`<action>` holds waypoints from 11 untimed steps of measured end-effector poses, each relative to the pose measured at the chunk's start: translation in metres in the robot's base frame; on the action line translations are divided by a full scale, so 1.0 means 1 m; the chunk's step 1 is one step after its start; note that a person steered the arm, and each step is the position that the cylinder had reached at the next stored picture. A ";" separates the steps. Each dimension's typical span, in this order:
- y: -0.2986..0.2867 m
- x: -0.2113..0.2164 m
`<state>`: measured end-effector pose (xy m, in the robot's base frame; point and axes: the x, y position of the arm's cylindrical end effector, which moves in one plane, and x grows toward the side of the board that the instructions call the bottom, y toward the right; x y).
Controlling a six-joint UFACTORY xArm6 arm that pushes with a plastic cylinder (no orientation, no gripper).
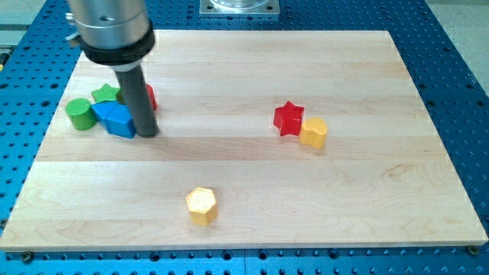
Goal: Separate the red star from the yellow heart
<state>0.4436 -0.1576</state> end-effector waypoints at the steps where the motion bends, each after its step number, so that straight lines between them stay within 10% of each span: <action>1: 0.068 -0.012; 3: 0.280 -0.090; 5: 0.390 0.011; 6: 0.322 0.053; 11: 0.184 -0.029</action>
